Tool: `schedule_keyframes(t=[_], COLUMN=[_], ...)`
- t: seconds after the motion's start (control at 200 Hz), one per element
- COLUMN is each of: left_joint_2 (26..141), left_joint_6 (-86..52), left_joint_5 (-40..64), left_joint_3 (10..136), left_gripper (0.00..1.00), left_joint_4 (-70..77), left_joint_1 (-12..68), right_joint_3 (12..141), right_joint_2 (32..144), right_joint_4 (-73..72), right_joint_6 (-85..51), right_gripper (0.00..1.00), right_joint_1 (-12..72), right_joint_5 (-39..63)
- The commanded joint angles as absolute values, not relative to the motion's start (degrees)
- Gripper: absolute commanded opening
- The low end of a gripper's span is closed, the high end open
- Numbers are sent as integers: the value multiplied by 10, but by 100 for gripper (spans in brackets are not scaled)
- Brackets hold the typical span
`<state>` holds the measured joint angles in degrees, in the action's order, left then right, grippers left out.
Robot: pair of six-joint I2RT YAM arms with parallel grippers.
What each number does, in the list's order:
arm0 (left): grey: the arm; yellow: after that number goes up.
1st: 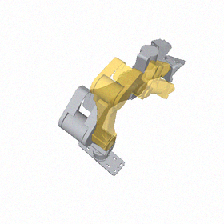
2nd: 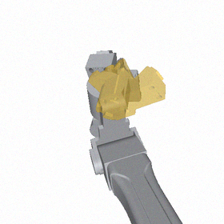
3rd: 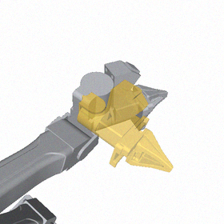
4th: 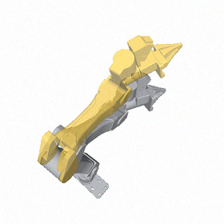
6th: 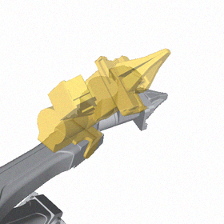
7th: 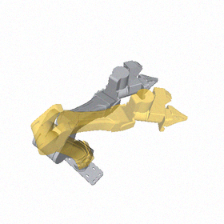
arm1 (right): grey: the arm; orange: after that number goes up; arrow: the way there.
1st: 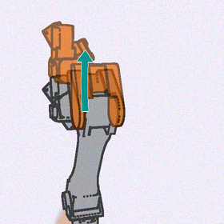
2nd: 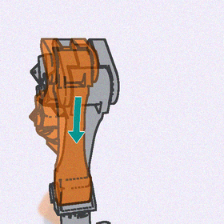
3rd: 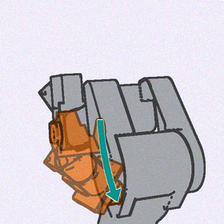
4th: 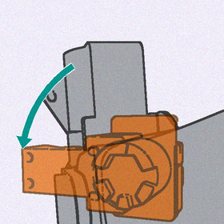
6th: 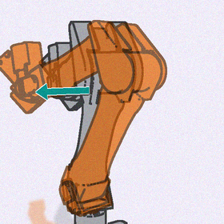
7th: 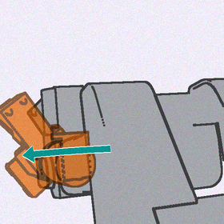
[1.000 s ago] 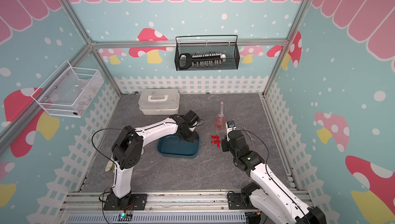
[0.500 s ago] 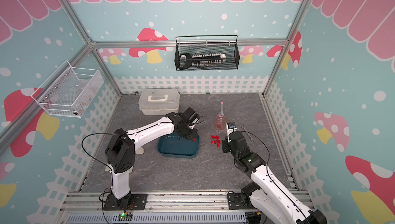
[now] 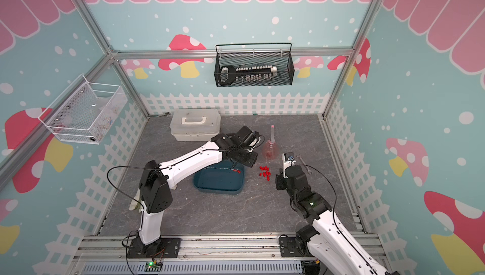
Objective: Take the screw protection sleeves out of the storage box
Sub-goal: Place the screw protection sleeve at the center of the board.
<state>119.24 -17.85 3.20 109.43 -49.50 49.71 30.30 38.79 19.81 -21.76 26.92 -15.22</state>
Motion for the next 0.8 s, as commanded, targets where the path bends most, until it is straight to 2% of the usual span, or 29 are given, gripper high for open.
schedule_keyframes(t=[0.0, 0.195, 0.795], left_joint_2=[1235, 1286, 1370], left_joint_6=[-187, -188, -210], left_joint_5=[49, 42, 13], left_joint_3=[1139, 1192, 1245], left_gripper=[15, 15, 15], left_joint_4=[-513, -541, -570], left_joint_1=[504, 506, 508], right_joint_3=[293, 287, 287], right_joint_2=[367, 361, 375], right_joint_4=[227, 222, 210], right_joint_6=[-236, -247, -243], right_gripper=[18, 18, 18], right_joint_1=[262, 258, 251], right_joint_5=[-175, -175, -154])
